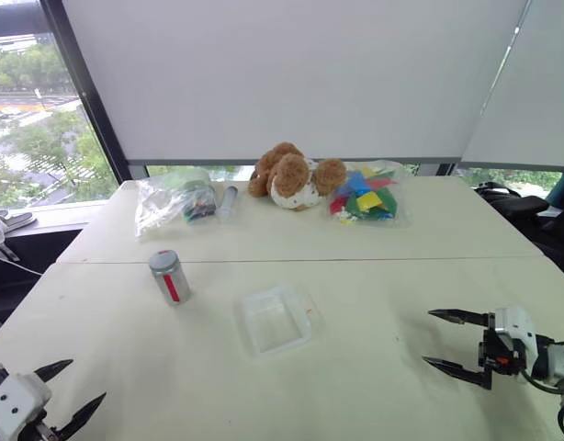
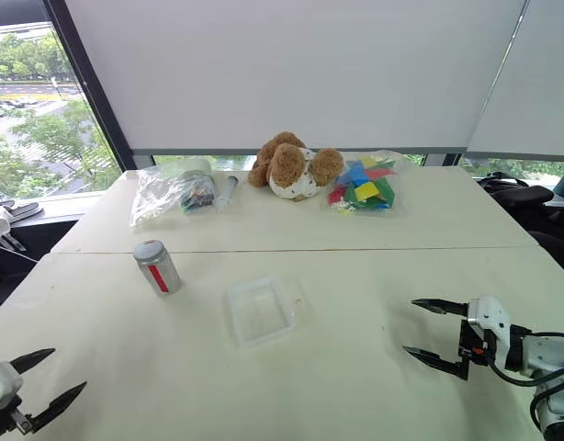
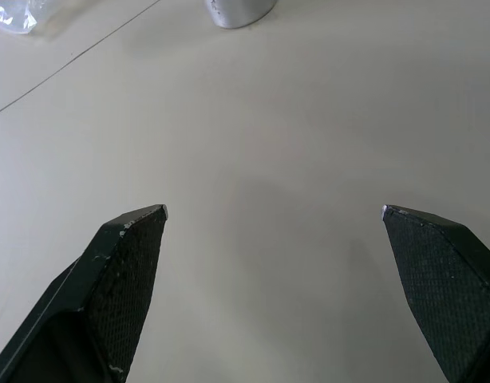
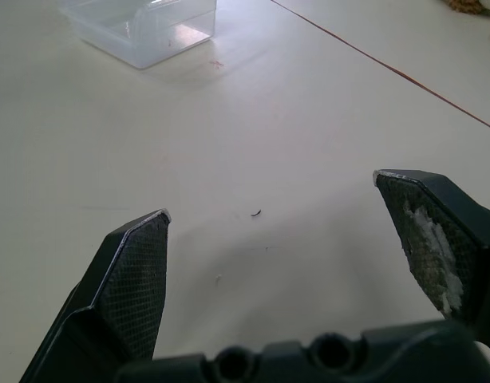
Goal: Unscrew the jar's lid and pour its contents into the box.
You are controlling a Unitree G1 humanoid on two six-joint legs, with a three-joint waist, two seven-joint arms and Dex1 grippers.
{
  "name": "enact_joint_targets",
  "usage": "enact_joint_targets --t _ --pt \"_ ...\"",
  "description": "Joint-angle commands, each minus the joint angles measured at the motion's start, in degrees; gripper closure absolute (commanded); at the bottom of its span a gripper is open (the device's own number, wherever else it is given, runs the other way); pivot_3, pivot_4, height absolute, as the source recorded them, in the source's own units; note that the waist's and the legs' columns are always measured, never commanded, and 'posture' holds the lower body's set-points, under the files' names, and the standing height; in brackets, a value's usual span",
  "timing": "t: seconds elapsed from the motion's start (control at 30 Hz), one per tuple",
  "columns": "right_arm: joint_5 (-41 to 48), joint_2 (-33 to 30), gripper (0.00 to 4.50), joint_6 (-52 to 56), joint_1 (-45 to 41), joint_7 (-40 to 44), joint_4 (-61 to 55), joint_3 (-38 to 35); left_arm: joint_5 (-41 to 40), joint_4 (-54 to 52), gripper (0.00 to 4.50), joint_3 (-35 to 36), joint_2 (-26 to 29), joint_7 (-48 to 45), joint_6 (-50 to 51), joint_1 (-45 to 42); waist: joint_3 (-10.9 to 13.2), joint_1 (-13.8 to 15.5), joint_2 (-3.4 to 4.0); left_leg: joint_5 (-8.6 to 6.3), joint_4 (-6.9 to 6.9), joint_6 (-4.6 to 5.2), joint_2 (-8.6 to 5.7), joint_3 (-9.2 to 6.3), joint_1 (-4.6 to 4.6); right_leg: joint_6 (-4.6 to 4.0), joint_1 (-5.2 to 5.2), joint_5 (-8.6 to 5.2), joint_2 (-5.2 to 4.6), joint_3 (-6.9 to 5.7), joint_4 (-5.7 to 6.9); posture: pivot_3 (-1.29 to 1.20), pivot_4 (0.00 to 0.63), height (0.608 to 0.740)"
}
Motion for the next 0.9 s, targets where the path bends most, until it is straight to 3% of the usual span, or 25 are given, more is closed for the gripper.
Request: enact_joint_targets --t 0.03,0.27,0.37,0.47,0.67,0.9 --pt "1.7 0.6 0.00 -0.9 -1.1 0.6 0.3 -0.8 -2.3 -1.7 0.05 2.7 -0.2 0.0 -0.2 0.2 0.0 0.0 0.00 0.00 0.00 0.00 0.00 0.00 0.00 0.00 0.00 0.00 0.00 0.00 0.00 0.00 0.150 0.740" --pt "8.5 7.1 0.00 3.6 -3.9 0.1 -8.1 -0.2 -14.7 -10.3 0.05 7.4 -5.2 2.9 11.7 4.0 0.0 -0.5 -0.02 0.00 0.00 0.00 0.02 0.00 0.00 0.00 -0.03 0.00 0.01 0.11 0.02 0.00 0.150 0.740" --pt "11.6 9.7 0.00 8.7 -4.8 -0.9 -14.2 0.7 -16.7 -14.2 0.05 9.1 -10.7 6.5 12.9 6.6 0.0 -1.0 0.00 0.00 -0.02 0.00 0.04 0.00 -0.02 0.01 -0.09 0.00 0.01 0.22 0.05 0.00 0.150 0.740" --pt "16.2 11.6 0.00 16.2 -6.3 -2.0 -20.4 1.8 -16.7 -15.8 0.05 10.2 -20.7 13.6 11.1 9.0 0.0 -0.9 -0.02 -0.01 -0.01 0.00 0.02 0.01 -0.04 0.00 -0.08 -0.02 -0.01 0.24 0.04 0.00 0.150 0.740" --pt "14.8 12.7 0.00 16.0 -7.3 0.9 -21.8 3.6 -11.9 -22.5 0.05 5.6 -33.2 19.0 7.7 13.9 0.0 0.3 -0.28 -0.09 0.06 -0.14 0.03 0.06 -0.05 -0.12 0.02 -0.06 -0.02 0.22 -0.16 0.00 0.150 0.740" --pt "11.9 12.1 0.00 13.1 -9.9 3.9 -15.2 3.8 -0.9 -34.6 0.05 -4.3 -37.6 32.9 13.7 8.1 0.0 1.7 -0.24 -0.11 0.20 -0.18 0.02 0.08 -0.04 -0.02 0.32 0.09 0.03 0.08 -0.48 0.00 0.150 0.740"
